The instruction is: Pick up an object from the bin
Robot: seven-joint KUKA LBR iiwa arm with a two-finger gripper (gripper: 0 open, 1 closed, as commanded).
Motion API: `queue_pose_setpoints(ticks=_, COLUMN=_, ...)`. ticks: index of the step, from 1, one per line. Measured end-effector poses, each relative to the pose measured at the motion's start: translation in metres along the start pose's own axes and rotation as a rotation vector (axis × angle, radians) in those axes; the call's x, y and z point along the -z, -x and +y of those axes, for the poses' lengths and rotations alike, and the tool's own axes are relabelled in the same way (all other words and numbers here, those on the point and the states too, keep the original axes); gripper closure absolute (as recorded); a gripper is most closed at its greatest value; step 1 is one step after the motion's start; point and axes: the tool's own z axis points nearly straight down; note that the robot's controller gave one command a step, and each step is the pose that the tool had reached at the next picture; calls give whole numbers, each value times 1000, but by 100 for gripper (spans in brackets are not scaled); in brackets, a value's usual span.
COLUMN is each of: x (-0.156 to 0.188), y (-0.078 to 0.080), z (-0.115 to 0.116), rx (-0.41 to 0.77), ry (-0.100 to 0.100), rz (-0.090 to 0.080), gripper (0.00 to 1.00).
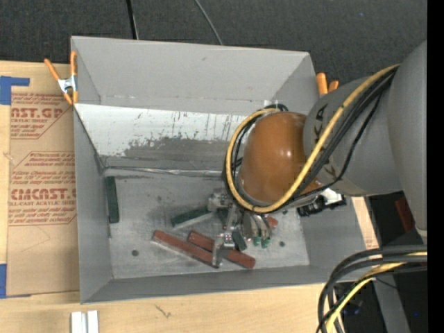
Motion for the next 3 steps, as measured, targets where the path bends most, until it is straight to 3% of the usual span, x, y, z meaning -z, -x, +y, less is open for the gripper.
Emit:
queue_pose_setpoints(ticks=1, x=-75, y=-1, z=7, rx=-54, ry=1, rz=-2, gripper=0)
queue_pose_setpoints(ticks=2, x=-75, y=-1, z=9, rx=-8, ry=-2, rz=-5, gripper=0)
queue_pose_setpoints(ticks=3, x=-74, y=0, z=8, rx=-54, ry=-1, rz=2, gripper=0)
